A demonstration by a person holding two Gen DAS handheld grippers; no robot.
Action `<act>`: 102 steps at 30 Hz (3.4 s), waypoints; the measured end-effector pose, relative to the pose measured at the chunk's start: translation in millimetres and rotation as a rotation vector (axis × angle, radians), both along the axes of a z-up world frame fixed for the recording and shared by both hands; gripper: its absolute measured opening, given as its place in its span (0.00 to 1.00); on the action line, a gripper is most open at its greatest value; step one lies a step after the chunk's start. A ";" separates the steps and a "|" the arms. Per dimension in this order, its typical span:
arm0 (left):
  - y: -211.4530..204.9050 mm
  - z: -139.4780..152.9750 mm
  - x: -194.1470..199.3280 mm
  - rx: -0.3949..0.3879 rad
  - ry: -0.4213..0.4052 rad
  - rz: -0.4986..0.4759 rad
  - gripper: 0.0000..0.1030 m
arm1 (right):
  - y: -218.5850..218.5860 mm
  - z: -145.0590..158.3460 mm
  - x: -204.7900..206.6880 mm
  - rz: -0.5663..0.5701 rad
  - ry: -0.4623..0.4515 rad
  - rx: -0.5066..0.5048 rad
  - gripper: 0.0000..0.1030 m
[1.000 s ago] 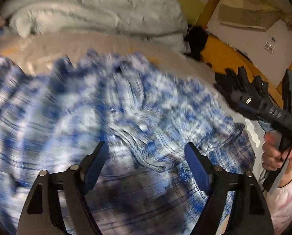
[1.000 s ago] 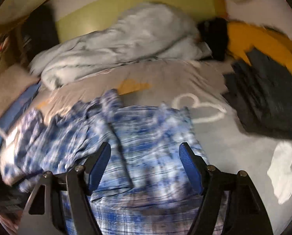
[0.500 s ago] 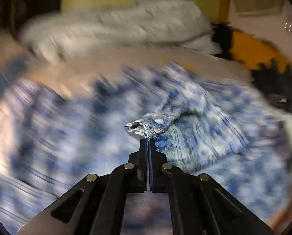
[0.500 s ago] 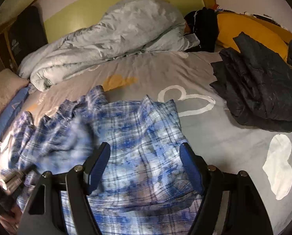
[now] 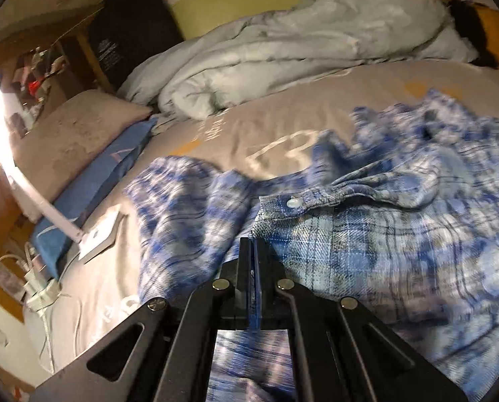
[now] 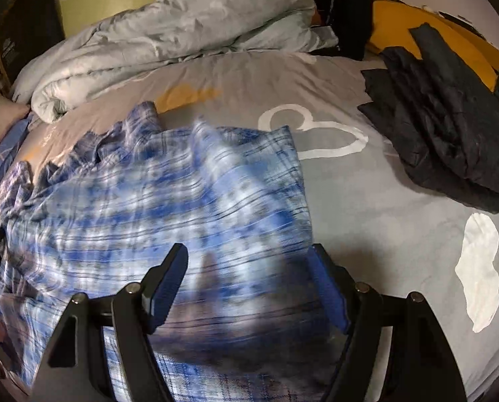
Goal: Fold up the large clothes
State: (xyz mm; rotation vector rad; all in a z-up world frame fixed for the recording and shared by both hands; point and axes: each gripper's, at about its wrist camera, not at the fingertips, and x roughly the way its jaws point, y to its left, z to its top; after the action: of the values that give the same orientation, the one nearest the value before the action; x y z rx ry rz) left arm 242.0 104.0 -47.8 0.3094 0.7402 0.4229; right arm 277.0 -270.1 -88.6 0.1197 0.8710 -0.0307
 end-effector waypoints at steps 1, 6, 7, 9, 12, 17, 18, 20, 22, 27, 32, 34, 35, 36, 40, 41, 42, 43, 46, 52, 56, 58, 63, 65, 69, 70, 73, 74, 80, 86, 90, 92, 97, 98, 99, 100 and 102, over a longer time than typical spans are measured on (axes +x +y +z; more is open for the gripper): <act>3.7 -1.3 0.8 0.014 0.000 0.020 0.01 | -1.8 2.5 -1.2 -0.008 -0.010 0.003 0.70; 20.2 0.7 5.6 -0.087 0.002 0.013 0.05 | -16.6 14.3 -5.2 -0.046 -0.051 0.056 0.71; 22.6 3.1 5.0 -0.098 -0.001 0.019 0.05 | -18.6 15.6 -5.4 -0.052 -0.053 0.065 0.71; 24.8 10.9 2.1 -0.136 -0.018 0.012 0.07 | -21.6 17.7 -5.8 -0.064 -0.058 0.076 0.71; 27.7 27.8 -7.3 -0.207 -0.056 -0.025 0.42 | -23.6 21.2 -7.7 -0.068 -0.073 0.081 0.71; 20.1 58.0 -28.8 -0.180 -0.128 -0.091 0.53 | -17.8 27.7 -12.2 -0.049 -0.113 0.053 0.74; 17.6 62.4 -33.5 -0.150 -0.139 -0.097 0.57 | -15.7 29.0 -13.3 -0.043 -0.123 0.040 0.74; 16.8 74.0 -43.3 -0.114 -0.168 -0.114 0.65 | -11.6 31.1 -15.2 -0.028 -0.140 0.022 0.74; 24.7 86.7 -50.2 -0.139 -0.191 -0.125 0.73 | -8.2 32.4 -17.0 -0.010 -0.150 0.017 0.74; 69.7 117.7 -56.7 -0.323 -0.218 -0.121 0.88 | -4.5 32.7 -18.4 0.010 -0.156 0.012 0.75; 128.4 123.0 -27.7 -0.417 -0.153 -0.052 0.88 | -6.8 34.1 -17.1 -0.001 -0.160 0.018 0.75; 153.0 113.9 -13.4 -0.422 -0.121 0.000 0.88 | -8.3 35.4 -16.9 0.001 -0.162 0.025 0.75; 166.4 106.7 -5.8 -0.440 -0.102 0.026 0.88 | -9.1 35.5 -16.9 0.002 -0.162 0.026 0.75; 176.4 100.2 -1.9 -0.456 -0.089 0.050 0.87 | -9.1 35.1 -16.8 0.002 -0.161 0.025 0.75; 208.8 66.2 19.6 -0.532 -0.025 0.110 0.80 | -8.4 30.1 -13.3 0.013 -0.131 0.037 0.75; 214.3 58.0 26.1 -0.539 -0.005 0.113 0.78 | -7.7 27.8 -11.9 0.018 -0.119 0.045 0.75; 218.7 50.5 31.0 -0.539 0.004 0.114 0.76 | -6.8 25.2 -10.3 0.024 -0.108 0.055 0.75; 222.9 43.3 35.8 -0.536 0.014 0.129 0.74 | -6.0 23.1 -8.7 0.030 -0.097 0.065 0.75; 238.3 20.8 48.4 -0.552 0.061 0.190 0.57 | -1.7 17.2 -6.6 0.038 -0.084 0.052 0.75; 248.1 -5.2 53.8 -0.627 0.124 0.215 0.55 | 1.4 11.6 -3.9 0.052 -0.062 0.059 0.75; 241.7 -8.7 53.0 -0.631 0.130 0.191 0.03 | 4.5 10.0 -3.5 0.058 -0.058 0.046 0.75; 234.2 6.9 47.7 -0.580 0.074 0.193 0.03 | 4.7 9.8 -4.5 0.060 -0.056 0.044 0.75; 179.7 82.4 9.6 -0.451 -0.157 0.005 0.03 | 4.8 16.4 -10.4 0.063 -0.081 0.042 0.75; 151.8 106.5 -11.5 -0.438 -0.219 -0.103 0.03 | 6.2 19.0 -12.4 0.067 -0.092 0.036 0.75; 91.4 120.9 -52.7 -0.463 -0.217 -0.296 0.03 | 7.5 19.4 -13.4 0.072 -0.092 0.040 0.75; 76.3 117.8 -58.9 -0.455 -0.199 -0.326 0.03 | 7.5 19.1 -13.5 0.071 -0.091 0.041 0.75; 35.1 99.6 -64.4 -0.457 -0.111 -0.398 0.03 | 6.5 19.1 -13.7 0.062 -0.091 0.037 0.75; 23.1 89.9 -65.0 -0.452 -0.066 -0.424 0.05 | 6.0 19.4 -13.7 0.061 -0.091 0.037 0.75; -5.6 75.5 -73.2 -0.366 -0.032 -0.425 0.53 | 4.4 20.6 -16.0 0.055 -0.095 0.033 0.75; 38.4 109.5 -70.0 -0.490 -0.172 -0.360 0.78 | 3.6 19.0 -16.1 0.058 -0.085 0.029 0.76; 83.2 110.9 -53.9 -0.533 -0.180 -0.236 0.78 | 7.4 15.5 -14.1 0.068 -0.071 0.025 0.76; 106.9 104.5 -43.6 -0.563 -0.165 -0.163 0.78 | 9.0 15.3 -14.8 0.072 -0.072 0.018 0.76; 169.0 51.9 -14.4 -0.879 0.012 0.016 0.78 | 10.1 14.5 -14.1 0.072 -0.070 0.017 0.76; 179.1 38.7 -11.2 -0.956 0.039 0.050 0.77 | 9.8 14.5 -14.3 0.071 -0.069 0.018 0.76; 185.7 28.0 -9.2 -0.999 0.056 0.077 0.77 | 9.9 14.3 -14.2 0.070 -0.068 0.018 0.76; 191.8 19.1 -6.2 -1.019 0.071 0.104 0.77 | 9.8 13.9 -13.6 0.070 -0.067 0.019 0.76; 199.1 6.6 -1.9 -1.026 0.086 0.154 0.75 | 9.6 13.9 -13.7 0.072 -0.067 0.019 0.76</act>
State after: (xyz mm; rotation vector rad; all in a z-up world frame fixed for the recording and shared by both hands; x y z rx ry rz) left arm 240.0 303.1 -41.1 -0.6991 0.9743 0.1322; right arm 263.4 -260.4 -74.7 0.1066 0.8080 0.0483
